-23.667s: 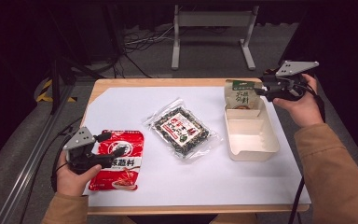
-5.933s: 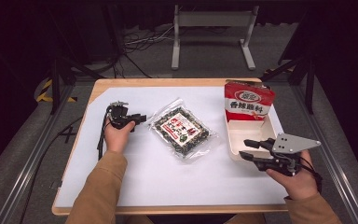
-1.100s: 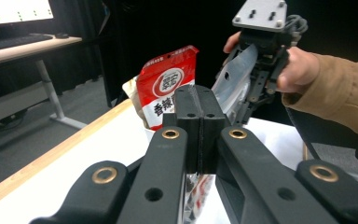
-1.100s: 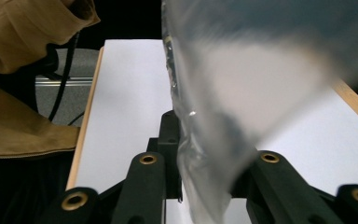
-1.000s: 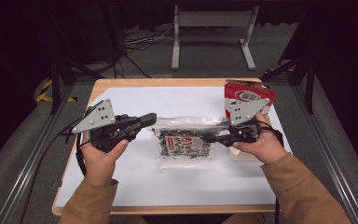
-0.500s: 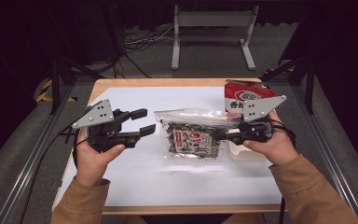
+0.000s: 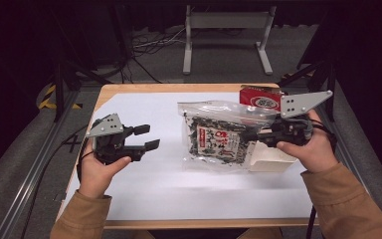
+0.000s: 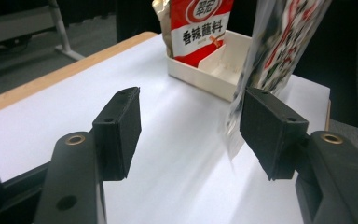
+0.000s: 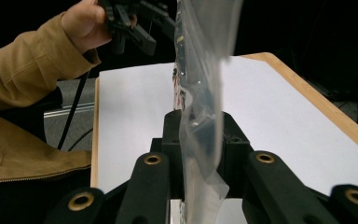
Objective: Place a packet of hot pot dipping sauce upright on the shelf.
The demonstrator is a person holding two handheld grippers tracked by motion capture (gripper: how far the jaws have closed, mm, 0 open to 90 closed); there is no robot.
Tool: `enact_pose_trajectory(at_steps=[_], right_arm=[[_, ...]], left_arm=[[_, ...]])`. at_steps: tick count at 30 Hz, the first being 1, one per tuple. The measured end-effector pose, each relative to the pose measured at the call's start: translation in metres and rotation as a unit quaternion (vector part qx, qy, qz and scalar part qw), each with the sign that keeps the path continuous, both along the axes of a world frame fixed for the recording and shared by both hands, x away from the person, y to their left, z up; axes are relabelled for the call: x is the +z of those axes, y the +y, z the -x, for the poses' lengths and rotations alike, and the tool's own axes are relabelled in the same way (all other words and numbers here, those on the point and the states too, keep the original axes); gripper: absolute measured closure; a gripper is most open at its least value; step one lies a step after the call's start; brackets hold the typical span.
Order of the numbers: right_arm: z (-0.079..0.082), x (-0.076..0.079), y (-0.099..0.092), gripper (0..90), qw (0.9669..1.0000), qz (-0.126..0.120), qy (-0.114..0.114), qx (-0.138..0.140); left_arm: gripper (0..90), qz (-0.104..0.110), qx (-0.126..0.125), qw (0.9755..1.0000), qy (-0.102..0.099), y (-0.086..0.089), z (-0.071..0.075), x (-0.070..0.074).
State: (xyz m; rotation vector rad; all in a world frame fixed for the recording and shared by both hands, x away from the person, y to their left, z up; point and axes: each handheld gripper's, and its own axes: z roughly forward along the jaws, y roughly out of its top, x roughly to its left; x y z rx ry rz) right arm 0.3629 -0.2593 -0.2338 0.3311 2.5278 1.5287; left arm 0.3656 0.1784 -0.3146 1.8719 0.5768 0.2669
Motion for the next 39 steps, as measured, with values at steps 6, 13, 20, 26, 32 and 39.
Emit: enact_pose_trajectory(at_steps=[6,13,20,26,32,39], right_arm=[[0.002,0.013,-0.010,76.2,0.9998,-0.012,0.001,-0.016],[0.003,0.026,-0.021,76.2,0.9988,-0.018,-0.008,-0.045],[0.002,0.033,-0.035,76.2,0.9972,-0.022,-0.013,-0.071],[-0.001,0.037,-0.049,76.2,0.9953,-0.026,-0.019,-0.091],[-0.003,0.037,-0.061,76.2,0.9932,-0.025,-0.022,-0.112],[-0.006,0.037,-0.074,76.2,0.9903,-0.020,-0.023,-0.136]], left_arm=[[38.7,0.003,0.005,0.9999,0.014,0.003,-0.003,-0.005],[34.9,0.003,0.017,0.9998,0.009,0.004,-0.006,-0.013],[29.2,0.007,0.026,0.9996,0.008,0.007,-0.011,-0.023],[20.1,-0.004,0.034,0.9993,0.013,0.010,-0.017,-0.031],[17.1,-0.016,0.048,0.9985,0.019,0.012,-0.021,-0.038],[11.8,-0.027,0.055,0.9979,0.019,0.014,-0.024,-0.043]])
